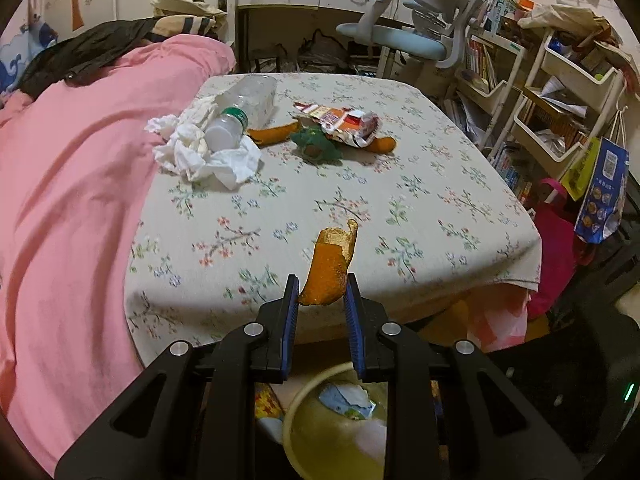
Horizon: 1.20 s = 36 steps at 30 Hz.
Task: Collect trash
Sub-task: 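Lower the tissue into the yellow basin and open the right tool, then lower the orange peel into the yellow basin and open the left tool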
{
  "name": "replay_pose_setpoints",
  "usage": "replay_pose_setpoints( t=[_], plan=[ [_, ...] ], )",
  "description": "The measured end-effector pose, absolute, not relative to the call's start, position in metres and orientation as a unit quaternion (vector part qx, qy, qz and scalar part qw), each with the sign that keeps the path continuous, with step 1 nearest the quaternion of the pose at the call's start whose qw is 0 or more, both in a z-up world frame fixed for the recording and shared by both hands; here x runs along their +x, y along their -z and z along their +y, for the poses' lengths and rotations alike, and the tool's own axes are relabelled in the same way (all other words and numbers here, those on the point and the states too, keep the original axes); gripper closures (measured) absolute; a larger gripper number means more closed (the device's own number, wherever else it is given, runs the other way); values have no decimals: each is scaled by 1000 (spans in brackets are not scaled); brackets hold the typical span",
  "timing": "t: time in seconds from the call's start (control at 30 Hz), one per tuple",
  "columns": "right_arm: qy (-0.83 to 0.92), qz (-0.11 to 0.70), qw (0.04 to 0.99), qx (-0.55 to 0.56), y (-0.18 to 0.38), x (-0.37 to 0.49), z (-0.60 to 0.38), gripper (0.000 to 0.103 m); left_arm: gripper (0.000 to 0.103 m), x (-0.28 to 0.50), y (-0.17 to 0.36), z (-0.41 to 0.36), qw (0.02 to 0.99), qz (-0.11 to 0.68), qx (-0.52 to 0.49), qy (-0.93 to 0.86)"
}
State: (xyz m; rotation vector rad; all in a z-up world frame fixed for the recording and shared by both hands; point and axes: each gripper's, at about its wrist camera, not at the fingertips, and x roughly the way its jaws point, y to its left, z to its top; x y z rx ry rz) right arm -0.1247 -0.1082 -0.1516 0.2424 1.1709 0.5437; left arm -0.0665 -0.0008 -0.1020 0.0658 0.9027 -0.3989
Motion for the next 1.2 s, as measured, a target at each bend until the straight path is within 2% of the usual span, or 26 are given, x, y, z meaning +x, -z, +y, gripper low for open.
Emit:
replay_pose_setpoints(
  t=[0.13,0.27,0.4,0.73,0.83,0.9,1.07,1.2],
  plan=[
    [-212,515,817,147,142,-123,-133,52,82,-80,108,-8,874,441,42,199],
    [-171,462,849,190,125,-122,-161,45,82,-94,116,-14,867,451,50,207],
    [-141,427,864,225,116,-123,-183,45,82,-113,126,-22,855,465,65,219],
    [-119,404,871,254,111,-125,-201,42,81,-162,153,-51,815,501,143,252],
    [-117,401,872,254,110,-127,-202,42,75,-175,160,-59,802,509,172,262],
    [-115,398,874,254,109,-128,-203,42,59,-181,162,-62,800,508,185,261],
    [-107,392,876,260,108,-130,-208,42,48,-181,158,-57,807,504,179,250],
    [-101,389,877,265,108,-130,-210,42,45,-173,150,-49,823,496,146,238]
  ],
)
